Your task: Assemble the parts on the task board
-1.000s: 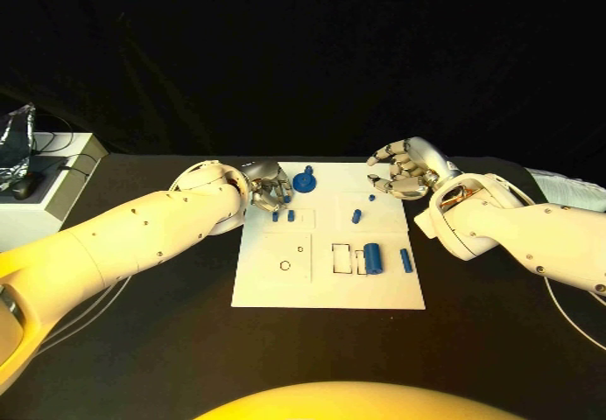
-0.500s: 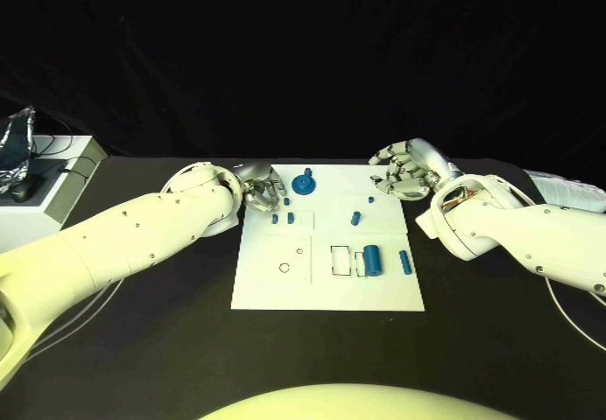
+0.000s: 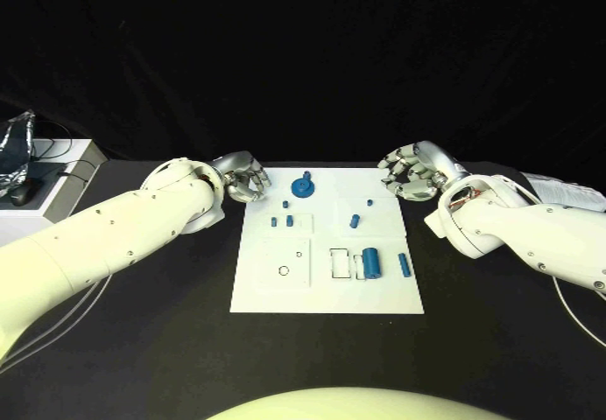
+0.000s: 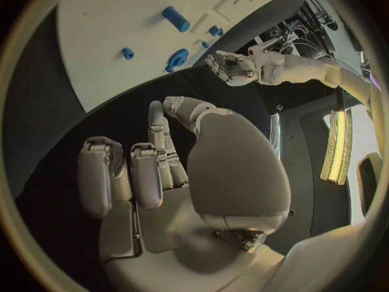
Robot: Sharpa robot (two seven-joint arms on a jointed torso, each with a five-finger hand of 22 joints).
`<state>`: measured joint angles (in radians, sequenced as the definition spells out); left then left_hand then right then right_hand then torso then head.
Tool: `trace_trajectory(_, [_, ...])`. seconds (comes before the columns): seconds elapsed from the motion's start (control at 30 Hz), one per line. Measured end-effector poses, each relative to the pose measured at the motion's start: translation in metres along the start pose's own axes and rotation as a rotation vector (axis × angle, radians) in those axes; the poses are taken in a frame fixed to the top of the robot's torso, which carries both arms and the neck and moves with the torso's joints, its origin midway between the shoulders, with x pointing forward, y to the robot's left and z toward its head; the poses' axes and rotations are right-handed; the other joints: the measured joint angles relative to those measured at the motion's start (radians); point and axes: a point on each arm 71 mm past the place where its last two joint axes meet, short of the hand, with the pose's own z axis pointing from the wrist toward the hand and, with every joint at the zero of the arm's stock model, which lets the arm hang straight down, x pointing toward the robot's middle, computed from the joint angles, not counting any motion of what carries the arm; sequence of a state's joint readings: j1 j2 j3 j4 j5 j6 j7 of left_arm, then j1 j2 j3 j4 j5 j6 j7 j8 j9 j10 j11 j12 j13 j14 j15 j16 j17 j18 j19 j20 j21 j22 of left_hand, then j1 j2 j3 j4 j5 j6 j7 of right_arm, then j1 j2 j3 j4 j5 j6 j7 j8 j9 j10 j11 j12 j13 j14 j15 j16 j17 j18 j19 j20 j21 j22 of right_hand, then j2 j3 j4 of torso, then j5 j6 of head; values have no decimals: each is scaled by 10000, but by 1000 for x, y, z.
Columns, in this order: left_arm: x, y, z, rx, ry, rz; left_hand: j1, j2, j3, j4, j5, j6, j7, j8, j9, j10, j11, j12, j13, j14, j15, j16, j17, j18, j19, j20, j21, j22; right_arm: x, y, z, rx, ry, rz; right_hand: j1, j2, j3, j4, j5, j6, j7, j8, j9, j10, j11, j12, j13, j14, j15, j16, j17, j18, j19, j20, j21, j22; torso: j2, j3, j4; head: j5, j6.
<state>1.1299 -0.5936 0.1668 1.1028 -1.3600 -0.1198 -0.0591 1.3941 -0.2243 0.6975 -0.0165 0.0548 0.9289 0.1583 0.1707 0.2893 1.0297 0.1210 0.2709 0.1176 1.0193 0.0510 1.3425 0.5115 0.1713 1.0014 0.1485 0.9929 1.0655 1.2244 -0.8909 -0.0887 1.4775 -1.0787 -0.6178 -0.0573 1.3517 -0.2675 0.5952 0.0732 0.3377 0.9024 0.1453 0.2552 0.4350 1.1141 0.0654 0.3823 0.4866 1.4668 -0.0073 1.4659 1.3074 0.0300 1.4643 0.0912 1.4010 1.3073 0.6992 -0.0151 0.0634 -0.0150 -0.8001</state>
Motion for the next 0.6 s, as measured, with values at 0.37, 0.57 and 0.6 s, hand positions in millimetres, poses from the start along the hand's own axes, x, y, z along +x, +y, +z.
trace_trajectory(0.37, [-19,32,-34,417,-997,-5092,-457,96,-624,419,0,130,242,169,-30,71,-34,1034,427,-1308,72,-1903,-1328,69,-1432,105,-2199,-1448,0,-14,10,-481,761,-2022,0,0,-18,-88,-755,255,28,-300,-117,125,68,-1481,-1234,0,0,0,0,0,-1,1,-189,7,-110,-5,7,-420,80])
trace_trajectory(0.57, [-10,38,-59,608,-896,-7882,-548,84,-827,730,0,149,223,388,-19,133,18,880,228,-1579,266,-4589,-2502,67,-2010,448,-4433,-3004,8,-13,18,-952,1202,-3713,-55,-133,-75,-55,-879,355,69,-428,-152,-47,245,-2080,-1760,0,76,0,0,156,37,39,-616,8,-203,-40,45,-830,89])
trace_trajectory(0.6, [-9,37,-63,710,-848,-8237,-548,83,-826,818,0,147,226,418,-8,235,50,537,36,-1409,329,-5294,-2729,67,-1971,491,-4947,-3408,9,-13,20,-998,1240,-3935,-54,-133,-107,-86,-879,373,85,-480,-161,-105,268,-2208,-1887,0,77,0,0,156,38,40,-743,8,-214,-43,47,-870,89])
